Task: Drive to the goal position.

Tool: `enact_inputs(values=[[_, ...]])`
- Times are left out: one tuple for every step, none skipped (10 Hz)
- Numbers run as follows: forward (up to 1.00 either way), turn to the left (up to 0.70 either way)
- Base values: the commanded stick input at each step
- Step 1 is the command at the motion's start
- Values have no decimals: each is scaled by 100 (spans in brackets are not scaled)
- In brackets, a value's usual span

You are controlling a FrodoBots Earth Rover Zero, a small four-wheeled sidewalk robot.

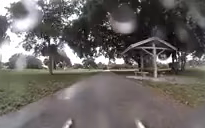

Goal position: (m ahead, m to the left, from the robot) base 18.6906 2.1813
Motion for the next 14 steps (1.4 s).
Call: enact_inputs(values=[[100,0],[100,0],[100,0],[100,0],[100,0],[100,0],[100,0],[100,0],[100,0],[100,0],[100,0],[100,0],[100,0],[100,0]])
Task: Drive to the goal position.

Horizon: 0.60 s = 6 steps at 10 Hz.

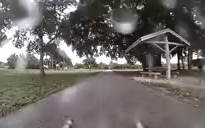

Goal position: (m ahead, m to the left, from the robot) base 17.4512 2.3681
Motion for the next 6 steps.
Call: enact_inputs(values=[[100,0],[100,0],[100,0],[100,0],[100,0],[100,0]])
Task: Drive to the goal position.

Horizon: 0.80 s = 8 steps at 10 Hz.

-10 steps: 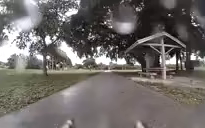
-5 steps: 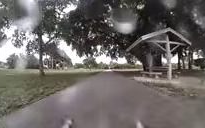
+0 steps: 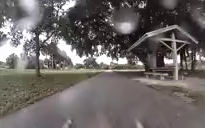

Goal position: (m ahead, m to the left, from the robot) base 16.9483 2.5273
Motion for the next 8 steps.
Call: enact_inputs(values=[[100,-21],[100,-37],[100,-27],[100,-8],[100,0],[100,0],[100,0],[100,0]])
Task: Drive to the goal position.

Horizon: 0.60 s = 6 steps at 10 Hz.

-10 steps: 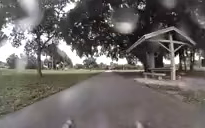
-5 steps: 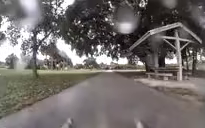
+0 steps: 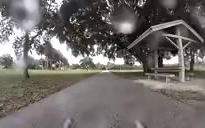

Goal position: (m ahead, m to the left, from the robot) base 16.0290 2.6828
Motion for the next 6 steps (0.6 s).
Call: enact_inputs(values=[[100,0],[100,0],[100,0],[100,0],[100,0],[100,0]])
